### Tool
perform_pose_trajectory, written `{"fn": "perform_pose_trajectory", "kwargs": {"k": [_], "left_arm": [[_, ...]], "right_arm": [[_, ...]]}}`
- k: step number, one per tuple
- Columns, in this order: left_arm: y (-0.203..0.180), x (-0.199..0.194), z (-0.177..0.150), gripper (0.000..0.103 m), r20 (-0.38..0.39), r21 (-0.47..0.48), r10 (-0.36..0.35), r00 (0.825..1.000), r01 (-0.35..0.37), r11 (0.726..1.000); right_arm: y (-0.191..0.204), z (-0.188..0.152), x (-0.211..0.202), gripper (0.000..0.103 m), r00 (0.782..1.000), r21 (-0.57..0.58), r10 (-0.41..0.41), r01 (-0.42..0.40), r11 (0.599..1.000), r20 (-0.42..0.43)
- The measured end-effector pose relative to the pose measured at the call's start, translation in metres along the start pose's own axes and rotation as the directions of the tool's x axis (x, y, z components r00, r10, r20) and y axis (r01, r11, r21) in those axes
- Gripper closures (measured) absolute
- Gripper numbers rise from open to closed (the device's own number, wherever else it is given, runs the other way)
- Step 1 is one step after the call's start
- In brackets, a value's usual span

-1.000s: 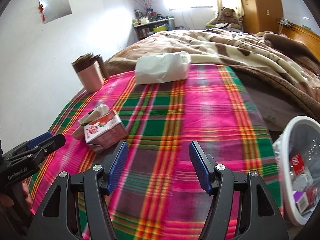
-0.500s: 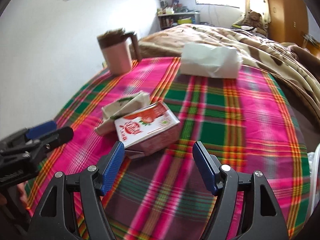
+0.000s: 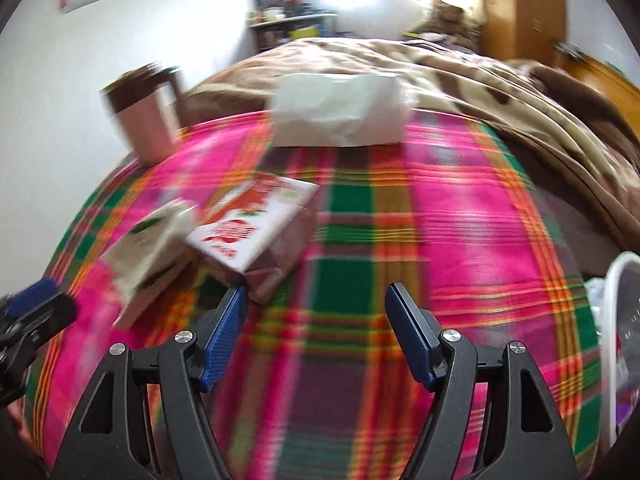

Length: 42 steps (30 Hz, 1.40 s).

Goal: Collect trash
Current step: 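Grasp the pink strawberry milk carton with the right tool while the left tool reaches the crumpled paper, then close the left tool on the crumpled white paper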

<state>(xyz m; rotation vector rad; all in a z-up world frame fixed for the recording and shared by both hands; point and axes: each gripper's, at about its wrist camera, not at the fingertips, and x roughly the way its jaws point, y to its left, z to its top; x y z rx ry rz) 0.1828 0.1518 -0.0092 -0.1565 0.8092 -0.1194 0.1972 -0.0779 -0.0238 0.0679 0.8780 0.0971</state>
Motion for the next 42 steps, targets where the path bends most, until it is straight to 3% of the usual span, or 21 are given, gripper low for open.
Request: {"fn": "perform_pose_trajectory", "kwargs": {"k": [4, 11, 21, 32, 42], "left_arm": [[-0.005, 0.006, 0.002, 0.025, -0.010, 0.025, -0.014, 1.000, 0.014, 1.000], [-0.019, 0.016, 0.006, 0.023, -0.031, 0.088, -0.017, 0.999, 0.019, 0.996], [-0.028, 0.042, 0.019, 0.021, -0.099, 0.127, -0.010, 0.995, 0.022, 0.992], [-0.025, 0.068, 0.029, 0.021, -0.123, 0.157, 0.017, 0.992, 0.003, 0.988], [-0.013, 0.080, 0.037, 0.021, -0.121, 0.100, 0.000, 0.993, 0.013, 0.995]], "right_arm": [[-0.012, 0.004, -0.004, 0.031, 1.000, 0.055, 0.004, -0.005, 0.998, 0.016], [0.010, 0.014, -0.014, 0.031, 0.992, 0.001, 0.093, -0.093, 0.996, 0.084], [0.014, 0.034, 0.014, 0.031, 0.993, 0.036, 0.122, -0.122, 0.992, 0.008], [0.020, 0.045, 0.032, 0.031, 0.985, 0.051, 0.166, -0.164, 0.985, -0.054], [0.029, 0.044, 0.045, 0.027, 0.984, 0.020, 0.137, -0.136, 0.991, -0.115]]}}
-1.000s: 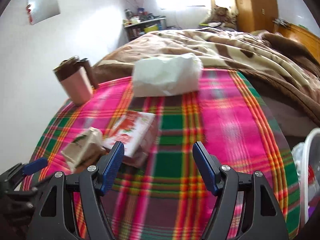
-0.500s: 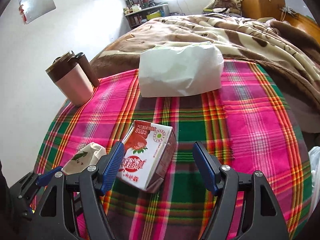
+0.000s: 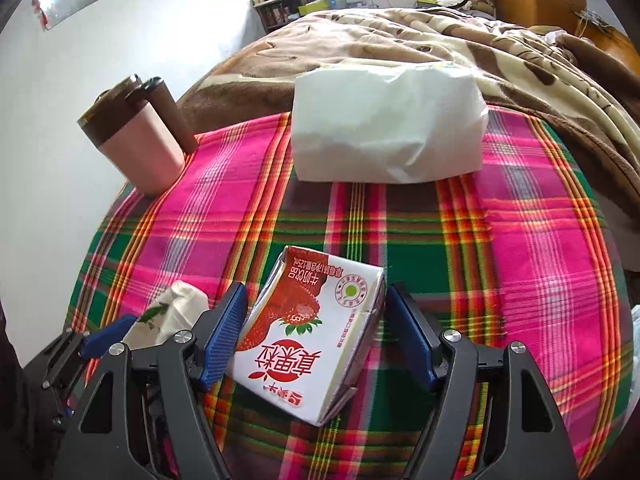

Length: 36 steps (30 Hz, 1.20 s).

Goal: Collect trash
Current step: 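Close the left tool on the crumpled white paper, then lift the paper and milk carton and carry both over the bin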

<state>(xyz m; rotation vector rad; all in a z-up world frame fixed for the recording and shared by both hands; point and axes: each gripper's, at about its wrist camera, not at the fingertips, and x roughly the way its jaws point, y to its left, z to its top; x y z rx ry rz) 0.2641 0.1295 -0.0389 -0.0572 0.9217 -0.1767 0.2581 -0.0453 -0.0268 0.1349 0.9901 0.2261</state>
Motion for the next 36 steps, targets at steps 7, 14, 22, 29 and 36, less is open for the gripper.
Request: {"fn": "perform_pose_trajectory", "kwargs": {"k": [7, 14, 22, 29, 36], "left_arm": [[0.003, 0.004, 0.003, 0.023, -0.002, -0.008, -0.019, 1.000, 0.019, 1.000], [-0.002, 0.007, 0.006, 0.034, -0.007, -0.001, -0.045, 0.999, 0.045, 0.999], [-0.011, 0.002, 0.003, 0.056, -0.008, 0.003, -0.063, 0.998, 0.063, 0.998], [-0.022, -0.009, -0.005, 0.064, 0.011, 0.019, -0.050, 0.999, 0.049, 0.999], [-0.040, -0.029, -0.012, 0.064, 0.040, 0.026, -0.070, 0.997, 0.069, 0.997]], "right_arm": [[-0.012, -0.004, -0.007, 0.025, 1.000, -0.002, -0.022, 0.022, 1.000, 0.003], [-0.022, -0.006, -0.007, 0.025, 0.999, 0.005, -0.030, 0.030, 1.000, -0.020], [-0.018, -0.013, -0.011, 0.040, 1.000, -0.037, -0.028, 0.028, 0.999, 0.007], [-0.023, -0.022, -0.023, 0.042, 0.999, -0.033, -0.020, 0.022, 0.999, 0.043], [-0.028, -0.029, -0.045, 0.042, 0.996, -0.021, -0.001, 0.003, 1.000, 0.092]]}}
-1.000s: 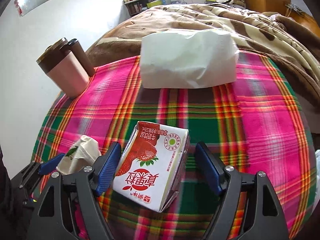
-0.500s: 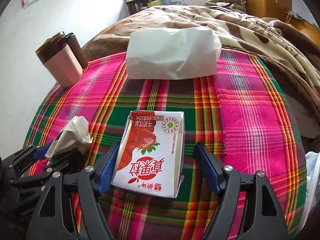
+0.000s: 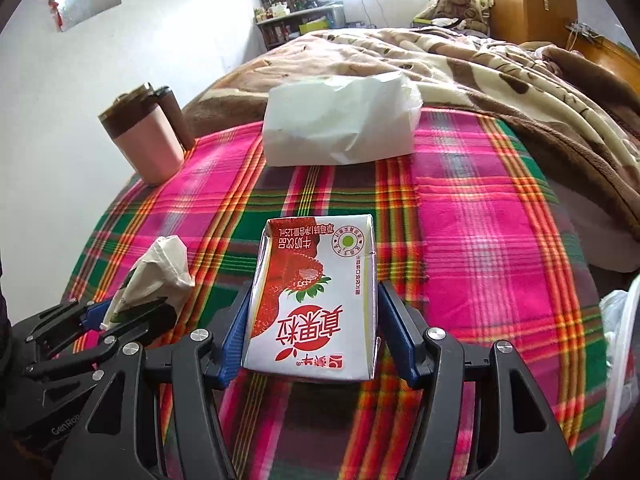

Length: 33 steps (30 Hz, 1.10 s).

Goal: Collect trash
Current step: 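Lift the paper and milk carton and carry both over the bin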

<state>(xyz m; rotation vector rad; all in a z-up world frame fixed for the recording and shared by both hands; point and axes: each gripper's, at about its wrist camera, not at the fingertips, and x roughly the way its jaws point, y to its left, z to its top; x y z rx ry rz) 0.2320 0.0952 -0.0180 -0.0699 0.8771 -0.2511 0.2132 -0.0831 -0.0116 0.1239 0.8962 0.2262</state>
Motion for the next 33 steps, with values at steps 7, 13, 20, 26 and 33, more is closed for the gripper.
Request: {"fn": "perform_pose_trajectory", "kwargs": {"k": [7, 13, 20, 26, 33], "left_arm": [[-0.023, -0.022, -0.009, 0.064, 0.034, 0.005, -0.014, 0.999, 0.013, 1.000], [-0.047, -0.043, -0.013, 0.064, 0.073, 0.029, -0.029, 0.997, 0.027, 0.999], [-0.076, -0.057, -0.014, 0.064, 0.105, 0.066, -0.060, 0.993, 0.053, 0.996], [-0.106, -0.062, -0.014, 0.064, 0.123, 0.102, -0.097, 0.988, 0.084, 0.991], [-0.148, -0.065, -0.014, 0.064, 0.129, 0.160, -0.142, 0.981, 0.121, 0.980]], "right_arm": [[-0.012, -0.007, -0.025, 0.042, 0.999, 0.026, 0.005, -0.006, 1.000, 0.040], [-0.025, -0.015, -0.049, 0.042, 0.997, 0.044, 0.004, -0.007, 0.999, 0.080], [-0.047, -0.022, -0.073, 0.042, 0.993, 0.075, -0.015, 0.006, 0.997, 0.120], [-0.073, -0.029, -0.093, 0.042, 0.988, 0.121, -0.057, 0.040, 0.992, 0.143], [-0.102, -0.037, -0.114, 0.042, 0.979, 0.167, -0.110, 0.081, 0.983, 0.170]]}}
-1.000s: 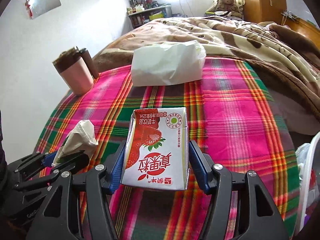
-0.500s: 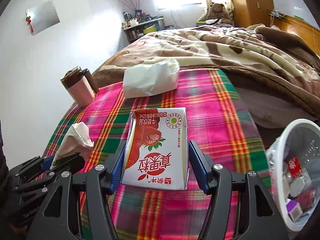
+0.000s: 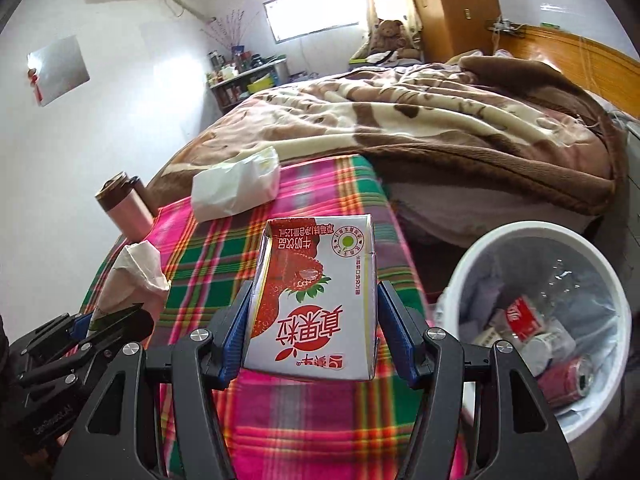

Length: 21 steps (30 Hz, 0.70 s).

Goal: Collect trash
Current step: 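Lift the paper and milk carton and carry both over the bin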

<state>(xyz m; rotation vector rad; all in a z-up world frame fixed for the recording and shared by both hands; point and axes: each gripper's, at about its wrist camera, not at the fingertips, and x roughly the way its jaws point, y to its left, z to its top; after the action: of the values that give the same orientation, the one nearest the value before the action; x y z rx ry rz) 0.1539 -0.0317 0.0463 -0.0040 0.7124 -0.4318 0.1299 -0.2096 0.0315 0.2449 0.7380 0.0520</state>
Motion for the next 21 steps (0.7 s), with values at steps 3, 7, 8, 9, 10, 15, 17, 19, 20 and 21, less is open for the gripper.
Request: {"fn": "perform_pose_trajectory", "kwargs": {"k": [3, 7, 8, 9, 10, 15, 17, 19, 20, 21], "left_arm": [[-0.019, 0.003, 0.003, 0.064, 0.004, 0.020, -0.020, 1.000, 0.020, 1.000], [-0.041, 0.008, 0.007, 0.064, 0.008, 0.048, -0.042, 0.999, 0.041, 0.998], [-0.047, 0.009, 0.008, 0.064, 0.008, 0.055, -0.045, 0.999, 0.045, 0.998], [-0.052, 0.011, 0.010, 0.064, 0.007, 0.062, -0.051, 0.999, 0.050, 0.997], [-0.057, 0.012, 0.010, 0.064, 0.006, 0.068, -0.057, 0.998, 0.057, 0.996], [-0.084, 0.023, 0.015, 0.064, -0.004, 0.096, -0.078, 0.997, 0.078, 0.992], [-0.093, 0.029, 0.017, 0.064, -0.015, 0.100, -0.099, 0.995, 0.100, 0.990], [-0.105, 0.035, 0.018, 0.064, -0.020, 0.106, -0.110, 0.994, 0.112, 0.988], [-0.111, 0.038, 0.019, 0.064, -0.023, 0.112, -0.118, 0.993, 0.120, 0.986], [-0.117, 0.041, 0.019, 0.064, -0.028, 0.116, -0.124, 0.992, 0.127, 0.985]], "right_arm": [[-0.014, 0.000, -0.006, 0.042, 1.000, 0.021, -0.022, 0.022, 1.000, 0.010], [-0.034, 0.001, -0.013, 0.042, 0.998, 0.050, -0.052, 0.051, 0.997, 0.021], [-0.037, 0.001, -0.015, 0.042, 0.998, 0.055, -0.058, 0.056, 0.997, 0.024], [-0.042, 0.001, -0.018, 0.042, 0.997, 0.062, -0.066, 0.064, 0.996, 0.028], [-0.048, 0.001, -0.020, 0.042, 0.996, 0.070, -0.079, 0.077, 0.995, 0.033], [-0.071, 0.002, -0.030, 0.042, 0.992, 0.097, -0.118, 0.113, 0.989, 0.042], [-0.080, 0.002, -0.033, 0.042, 0.989, 0.107, -0.139, 0.134, 0.985, 0.047], [-0.090, 0.003, -0.036, 0.042, 0.986, 0.117, -0.159, 0.153, 0.981, 0.043], [-0.096, 0.003, -0.037, 0.042, 0.984, 0.123, -0.173, 0.167, 0.978, 0.042], [-0.101, 0.002, -0.038, 0.042, 0.982, 0.129, -0.187, 0.180, 0.975, 0.042]]}}
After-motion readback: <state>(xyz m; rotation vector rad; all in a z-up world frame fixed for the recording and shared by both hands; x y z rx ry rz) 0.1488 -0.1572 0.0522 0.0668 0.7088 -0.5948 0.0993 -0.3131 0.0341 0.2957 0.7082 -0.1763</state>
